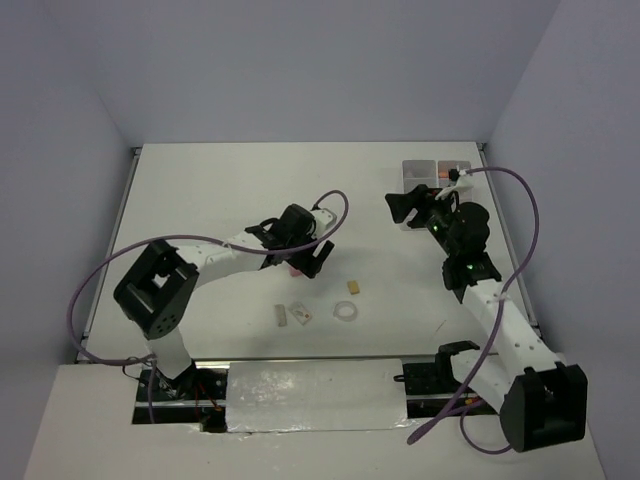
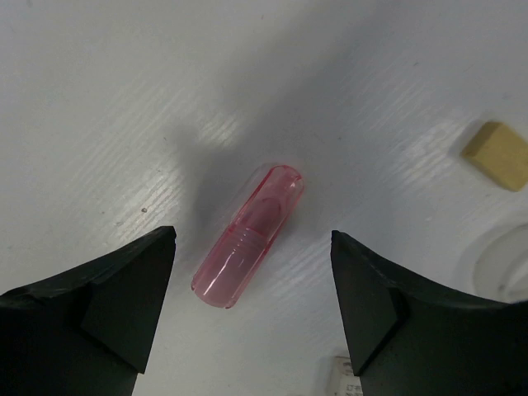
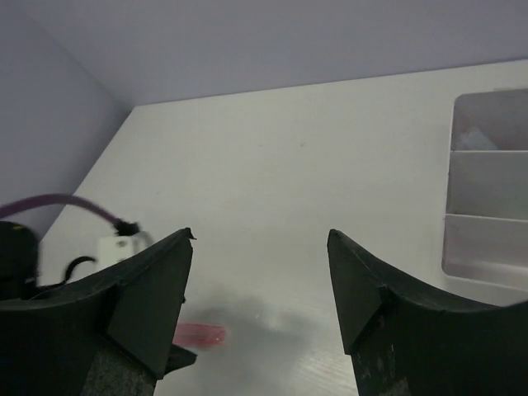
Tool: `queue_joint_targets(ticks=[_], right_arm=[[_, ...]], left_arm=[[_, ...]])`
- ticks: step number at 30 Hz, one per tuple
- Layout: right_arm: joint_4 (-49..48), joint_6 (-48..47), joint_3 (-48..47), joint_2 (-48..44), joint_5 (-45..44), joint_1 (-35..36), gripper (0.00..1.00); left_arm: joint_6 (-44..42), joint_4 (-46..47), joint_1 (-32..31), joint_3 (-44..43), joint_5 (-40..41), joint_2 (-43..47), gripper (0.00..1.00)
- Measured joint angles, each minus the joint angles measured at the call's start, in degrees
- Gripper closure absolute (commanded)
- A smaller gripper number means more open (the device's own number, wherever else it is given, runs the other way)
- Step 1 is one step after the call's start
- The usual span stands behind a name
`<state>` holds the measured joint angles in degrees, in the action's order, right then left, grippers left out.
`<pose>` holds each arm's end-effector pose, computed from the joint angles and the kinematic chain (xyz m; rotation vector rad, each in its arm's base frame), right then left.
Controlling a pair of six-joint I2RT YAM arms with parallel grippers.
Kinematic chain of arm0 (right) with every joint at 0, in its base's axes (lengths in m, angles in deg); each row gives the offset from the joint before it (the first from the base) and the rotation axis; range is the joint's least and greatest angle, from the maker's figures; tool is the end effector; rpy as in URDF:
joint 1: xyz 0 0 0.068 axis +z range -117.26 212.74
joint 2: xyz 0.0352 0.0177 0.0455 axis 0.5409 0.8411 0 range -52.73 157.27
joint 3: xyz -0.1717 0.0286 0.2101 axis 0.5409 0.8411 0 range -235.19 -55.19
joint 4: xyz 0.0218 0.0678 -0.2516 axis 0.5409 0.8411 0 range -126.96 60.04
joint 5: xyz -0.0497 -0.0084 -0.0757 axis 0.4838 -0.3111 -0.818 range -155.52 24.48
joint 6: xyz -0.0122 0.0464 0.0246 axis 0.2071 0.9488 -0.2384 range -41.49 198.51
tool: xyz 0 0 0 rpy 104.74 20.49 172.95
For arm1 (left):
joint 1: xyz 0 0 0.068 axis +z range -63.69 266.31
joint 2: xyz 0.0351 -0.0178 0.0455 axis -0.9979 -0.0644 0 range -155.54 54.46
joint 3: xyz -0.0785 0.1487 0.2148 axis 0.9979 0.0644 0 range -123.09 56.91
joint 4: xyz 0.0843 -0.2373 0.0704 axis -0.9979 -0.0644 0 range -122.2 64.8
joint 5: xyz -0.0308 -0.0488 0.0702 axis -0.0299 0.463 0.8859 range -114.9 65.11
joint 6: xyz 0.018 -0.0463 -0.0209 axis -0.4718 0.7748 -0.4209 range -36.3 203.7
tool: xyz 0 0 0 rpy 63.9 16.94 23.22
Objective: Sort the stationery into containers
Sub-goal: Pick up the pen from the center of the board.
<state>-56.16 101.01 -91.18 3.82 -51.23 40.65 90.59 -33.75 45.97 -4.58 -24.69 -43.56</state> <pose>0.2301 0.0408 0.3013 0.0091 1.6276 0.6091 0.2797 -0.2372 0.1997 0.6870 2.2925 -0.3924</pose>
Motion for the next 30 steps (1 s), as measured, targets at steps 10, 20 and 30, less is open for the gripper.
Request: queue_joint_targets(ticks=[10,20,30], right_arm=[[3.87,0.2,0.33,-12.41,1.92,0.11,0.24],[5.22,1.57,0.35,-14.45,4.52,0.11,0.15],[5.31,13.77,0.81,-7.93,0.94,10.86,0.0]], left_arm=[[-0.59,-1.01,0.94,1.33,-0.31,-4.48,0.49],[0.94,0.87,1.11,2.32,-0.37,-4.17,1.0],[4.02,12.22,-8.33,16.39,5.01,18.86,1.0]])
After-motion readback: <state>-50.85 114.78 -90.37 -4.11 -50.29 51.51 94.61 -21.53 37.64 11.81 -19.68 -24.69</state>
